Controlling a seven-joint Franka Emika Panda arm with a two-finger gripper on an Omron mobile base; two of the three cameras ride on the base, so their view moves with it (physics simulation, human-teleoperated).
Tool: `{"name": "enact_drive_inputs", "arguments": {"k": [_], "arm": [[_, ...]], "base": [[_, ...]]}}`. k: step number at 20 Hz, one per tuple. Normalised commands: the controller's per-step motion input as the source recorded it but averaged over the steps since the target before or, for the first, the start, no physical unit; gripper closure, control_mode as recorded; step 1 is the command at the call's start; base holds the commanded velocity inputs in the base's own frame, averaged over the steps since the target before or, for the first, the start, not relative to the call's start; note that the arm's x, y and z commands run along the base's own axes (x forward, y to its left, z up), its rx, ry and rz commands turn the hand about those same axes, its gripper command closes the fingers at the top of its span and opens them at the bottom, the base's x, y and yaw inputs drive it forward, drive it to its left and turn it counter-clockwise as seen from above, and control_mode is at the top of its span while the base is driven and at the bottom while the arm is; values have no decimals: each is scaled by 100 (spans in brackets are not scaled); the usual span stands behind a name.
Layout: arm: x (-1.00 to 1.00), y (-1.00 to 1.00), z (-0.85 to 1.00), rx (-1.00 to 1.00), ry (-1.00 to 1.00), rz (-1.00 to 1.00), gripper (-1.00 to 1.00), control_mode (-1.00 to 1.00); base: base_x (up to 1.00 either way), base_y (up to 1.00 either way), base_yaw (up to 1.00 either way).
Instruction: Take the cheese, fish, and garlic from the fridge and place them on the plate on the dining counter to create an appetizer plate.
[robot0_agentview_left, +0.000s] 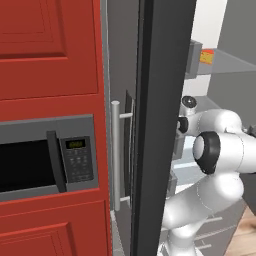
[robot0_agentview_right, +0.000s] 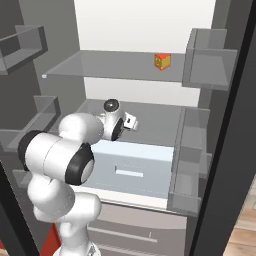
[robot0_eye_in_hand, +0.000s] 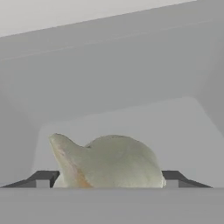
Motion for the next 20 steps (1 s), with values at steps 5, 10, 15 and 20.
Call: {"name": "enact_drive_inputs", "arguments": {"k": [5,10,15,20], "arm": [[-29,-15,-3,2,2,-7,100,-100],[-100,-37,63,11,-7,-4,100,-100],[-100,-43,97,13,-2,-2,100,-100],[-100,-22,100,10,11,-1,100,-100]], "base": [[0,0,0],[0,0,0],[0,0,0],[0,0,0]]}}
